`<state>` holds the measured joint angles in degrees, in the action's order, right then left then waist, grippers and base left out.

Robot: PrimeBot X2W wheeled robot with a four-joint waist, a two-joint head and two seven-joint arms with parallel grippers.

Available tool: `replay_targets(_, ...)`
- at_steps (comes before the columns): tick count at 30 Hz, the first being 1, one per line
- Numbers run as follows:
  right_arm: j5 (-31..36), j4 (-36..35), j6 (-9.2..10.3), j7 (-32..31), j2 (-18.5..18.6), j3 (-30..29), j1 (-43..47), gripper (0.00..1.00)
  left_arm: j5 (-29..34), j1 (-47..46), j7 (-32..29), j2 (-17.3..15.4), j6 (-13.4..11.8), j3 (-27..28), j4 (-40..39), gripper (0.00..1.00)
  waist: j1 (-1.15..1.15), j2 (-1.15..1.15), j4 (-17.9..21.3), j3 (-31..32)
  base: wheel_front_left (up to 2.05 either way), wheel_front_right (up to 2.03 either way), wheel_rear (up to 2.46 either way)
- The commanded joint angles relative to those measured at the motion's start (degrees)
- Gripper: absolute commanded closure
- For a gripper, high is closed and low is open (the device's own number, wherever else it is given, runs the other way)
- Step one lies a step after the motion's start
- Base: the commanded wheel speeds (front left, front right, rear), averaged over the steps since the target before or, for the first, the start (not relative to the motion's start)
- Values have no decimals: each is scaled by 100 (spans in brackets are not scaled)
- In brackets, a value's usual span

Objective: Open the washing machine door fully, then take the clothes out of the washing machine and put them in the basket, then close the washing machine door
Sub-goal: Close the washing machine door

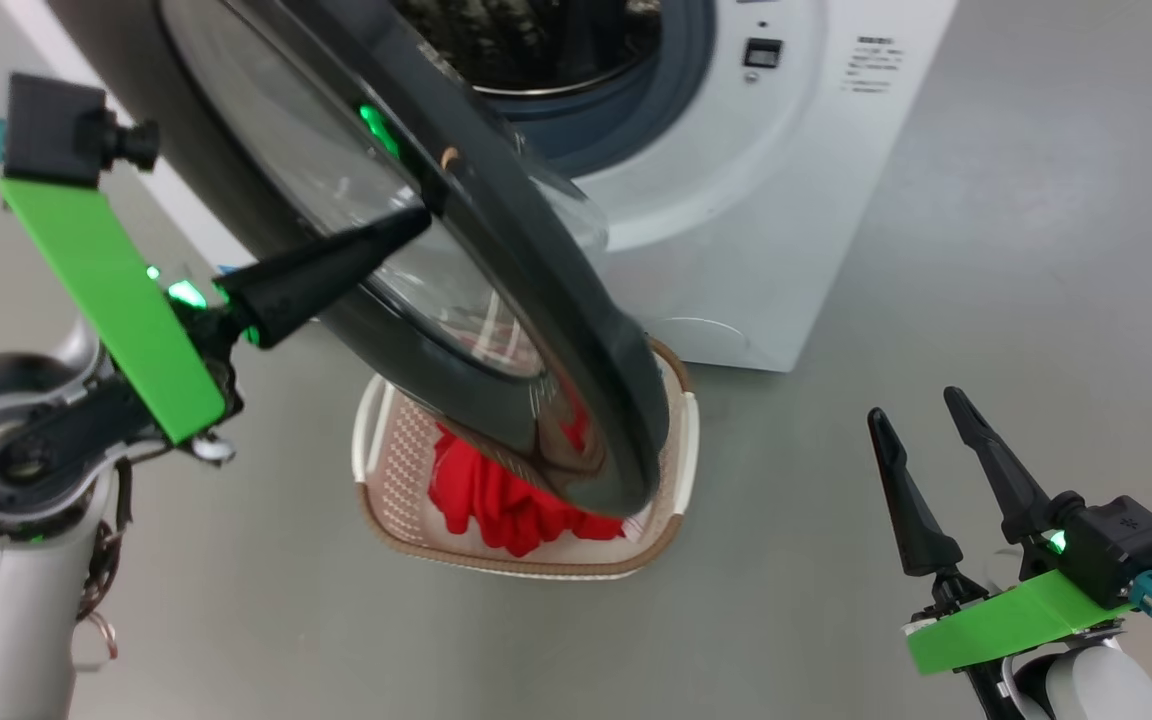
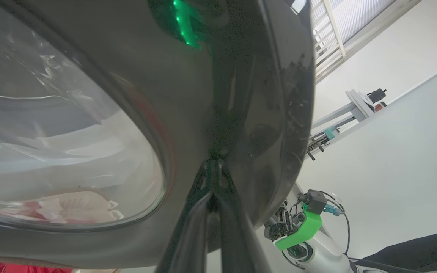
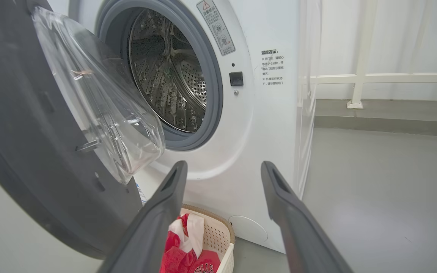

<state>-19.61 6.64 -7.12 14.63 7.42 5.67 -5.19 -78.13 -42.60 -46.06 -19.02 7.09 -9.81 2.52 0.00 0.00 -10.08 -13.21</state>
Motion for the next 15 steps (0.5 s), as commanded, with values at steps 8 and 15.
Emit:
replay_targets(8, 32, -201, -36, 37, -121, 54, -283, 0, 164, -786, 770, -332, 40, -229, 421, 100, 0, 0, 753, -368, 0, 0, 0)
replay_targets(15, 12, -214, -36, 37, -240, 47, -419, 0, 177, -1146, 1288, -602, 40, -401, 895, 100, 0, 0, 1187, -545, 0, 0, 0)
